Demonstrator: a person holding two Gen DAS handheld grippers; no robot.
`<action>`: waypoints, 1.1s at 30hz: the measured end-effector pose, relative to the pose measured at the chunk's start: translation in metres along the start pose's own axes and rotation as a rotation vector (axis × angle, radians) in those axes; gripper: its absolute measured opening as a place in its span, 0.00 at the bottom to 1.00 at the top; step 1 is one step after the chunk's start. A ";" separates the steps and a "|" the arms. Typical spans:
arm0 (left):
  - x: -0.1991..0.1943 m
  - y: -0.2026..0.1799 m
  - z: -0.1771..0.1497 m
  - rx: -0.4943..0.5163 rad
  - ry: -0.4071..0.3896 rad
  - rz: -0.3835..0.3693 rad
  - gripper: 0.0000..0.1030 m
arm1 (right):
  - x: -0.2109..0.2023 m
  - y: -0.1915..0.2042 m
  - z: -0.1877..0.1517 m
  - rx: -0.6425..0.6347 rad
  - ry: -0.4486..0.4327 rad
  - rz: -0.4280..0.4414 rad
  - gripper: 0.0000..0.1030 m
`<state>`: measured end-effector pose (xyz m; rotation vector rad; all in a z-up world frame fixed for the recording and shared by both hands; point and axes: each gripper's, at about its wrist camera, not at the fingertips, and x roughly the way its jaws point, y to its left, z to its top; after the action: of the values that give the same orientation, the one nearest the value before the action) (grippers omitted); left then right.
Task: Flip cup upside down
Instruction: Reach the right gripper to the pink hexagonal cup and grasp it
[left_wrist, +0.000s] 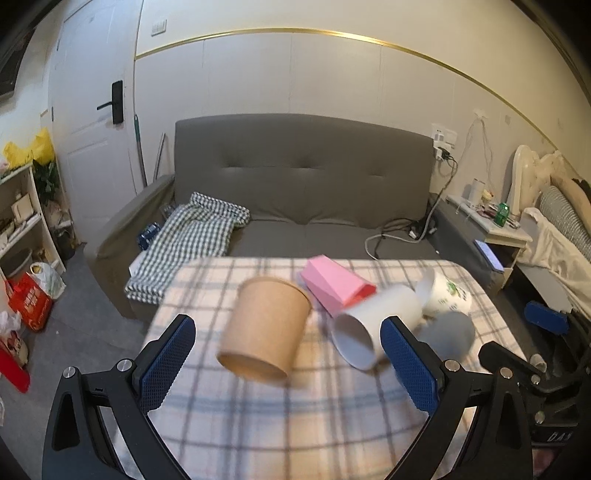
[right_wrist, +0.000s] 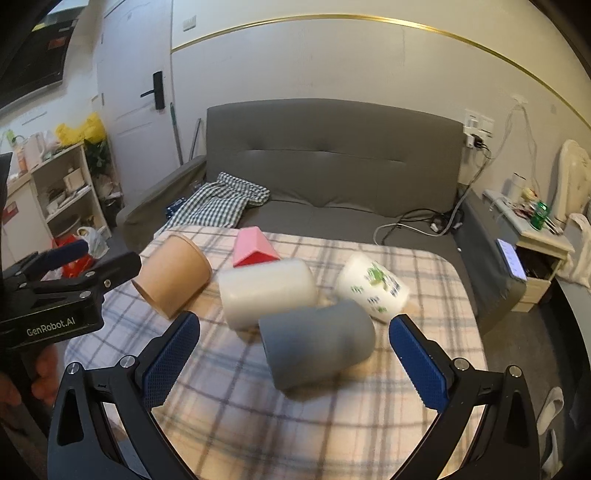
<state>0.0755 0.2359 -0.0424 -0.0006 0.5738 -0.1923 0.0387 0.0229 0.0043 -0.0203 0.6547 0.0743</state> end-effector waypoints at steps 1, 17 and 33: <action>0.002 0.004 0.003 -0.003 0.000 0.007 1.00 | 0.003 0.002 0.005 -0.007 0.001 0.006 1.00; 0.049 0.084 0.016 -0.168 0.110 0.049 1.00 | 0.172 0.051 0.085 -0.166 0.350 0.147 0.96; 0.067 0.098 0.013 -0.195 0.173 0.039 1.00 | 0.264 0.059 0.074 -0.253 0.620 0.121 0.75</action>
<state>0.1551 0.3192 -0.0733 -0.1629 0.7630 -0.0983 0.2881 0.1012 -0.0976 -0.2558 1.2628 0.2746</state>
